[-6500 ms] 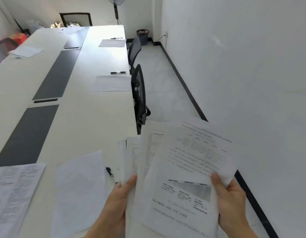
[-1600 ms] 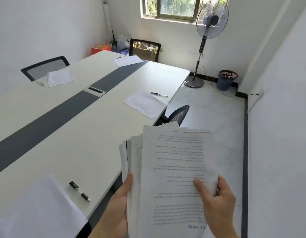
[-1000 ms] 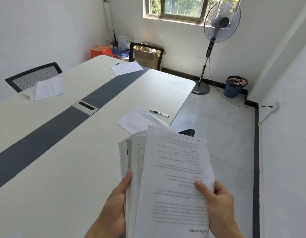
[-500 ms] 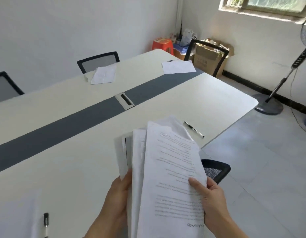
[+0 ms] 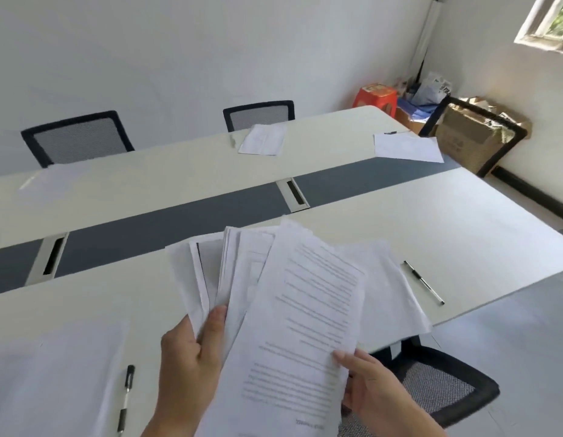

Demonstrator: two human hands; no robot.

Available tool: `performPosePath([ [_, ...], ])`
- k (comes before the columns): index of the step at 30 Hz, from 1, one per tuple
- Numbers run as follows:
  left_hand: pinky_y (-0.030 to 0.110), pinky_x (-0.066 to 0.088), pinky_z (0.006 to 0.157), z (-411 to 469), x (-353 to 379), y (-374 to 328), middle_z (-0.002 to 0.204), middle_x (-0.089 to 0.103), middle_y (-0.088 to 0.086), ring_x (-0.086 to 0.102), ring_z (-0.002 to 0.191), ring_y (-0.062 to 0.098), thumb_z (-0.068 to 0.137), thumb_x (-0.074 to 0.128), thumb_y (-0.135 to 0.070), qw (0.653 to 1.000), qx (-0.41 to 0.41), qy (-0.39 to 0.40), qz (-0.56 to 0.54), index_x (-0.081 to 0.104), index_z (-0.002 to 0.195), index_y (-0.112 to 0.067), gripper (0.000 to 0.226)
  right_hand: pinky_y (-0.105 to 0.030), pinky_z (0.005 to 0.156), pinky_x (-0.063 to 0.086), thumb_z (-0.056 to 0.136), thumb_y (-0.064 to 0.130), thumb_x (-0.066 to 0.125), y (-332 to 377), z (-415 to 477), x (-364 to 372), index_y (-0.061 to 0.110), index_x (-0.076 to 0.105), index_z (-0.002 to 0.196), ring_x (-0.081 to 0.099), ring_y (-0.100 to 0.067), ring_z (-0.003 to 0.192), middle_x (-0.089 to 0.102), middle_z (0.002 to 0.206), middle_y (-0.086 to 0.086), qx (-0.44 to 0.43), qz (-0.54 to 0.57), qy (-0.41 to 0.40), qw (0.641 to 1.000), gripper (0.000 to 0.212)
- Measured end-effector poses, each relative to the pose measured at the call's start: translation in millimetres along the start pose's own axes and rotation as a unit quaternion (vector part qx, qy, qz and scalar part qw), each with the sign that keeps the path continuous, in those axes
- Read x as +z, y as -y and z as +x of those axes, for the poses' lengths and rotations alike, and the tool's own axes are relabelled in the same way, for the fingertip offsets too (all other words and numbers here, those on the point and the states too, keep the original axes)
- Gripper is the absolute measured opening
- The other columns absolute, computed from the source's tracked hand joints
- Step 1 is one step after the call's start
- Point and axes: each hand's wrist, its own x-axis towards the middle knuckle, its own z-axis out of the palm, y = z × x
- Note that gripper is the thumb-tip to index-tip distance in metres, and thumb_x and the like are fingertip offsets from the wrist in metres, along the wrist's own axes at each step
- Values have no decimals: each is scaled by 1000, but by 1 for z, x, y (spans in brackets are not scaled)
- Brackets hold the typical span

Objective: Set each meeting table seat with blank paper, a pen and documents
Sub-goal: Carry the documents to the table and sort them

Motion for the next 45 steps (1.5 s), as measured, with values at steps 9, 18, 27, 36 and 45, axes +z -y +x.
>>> performPosePath([
  [9,19,25,43,63,-15,38,49,29,-7,25,45,6,94,58,-28,998,-43,1,-56,40,62,2,48,-44,72,61,82,4,65,5,59,16,1,64,117,72,-38,93,72,113,-21,-25,51,-71,996,35],
  [18,45,47,94,92,-69,80,95,69,-3,64,96,25,94,58,-27,981,-138,-82,-107,68,96,-20,12,-48,82,53,86,-10,59,13,125,-7,0,61,110,64,-36,91,68,104,-17,-42,-96,-245,964,26],
  [27,34,57,74,78,-70,76,94,77,3,72,90,20,94,55,-24,961,-233,10,-150,69,103,-12,21,-38,72,54,91,13,57,14,174,-21,15,44,137,59,-29,96,63,116,-10,-77,-426,-363,825,48],
  [36,38,58,68,69,17,24,97,75,15,73,85,32,87,56,-32,899,-270,231,-255,71,101,-8,32,-47,96,50,89,55,57,7,60,15,11,63,123,68,-34,102,71,112,-17,6,-94,-34,995,56],
  [45,40,61,72,3,123,-38,100,75,16,72,90,32,84,58,-25,863,-247,360,-256,69,106,-4,33,-56,92,54,57,30,87,35,-67,-94,0,68,118,63,-47,111,66,122,-27,-137,65,-88,985,71],
])
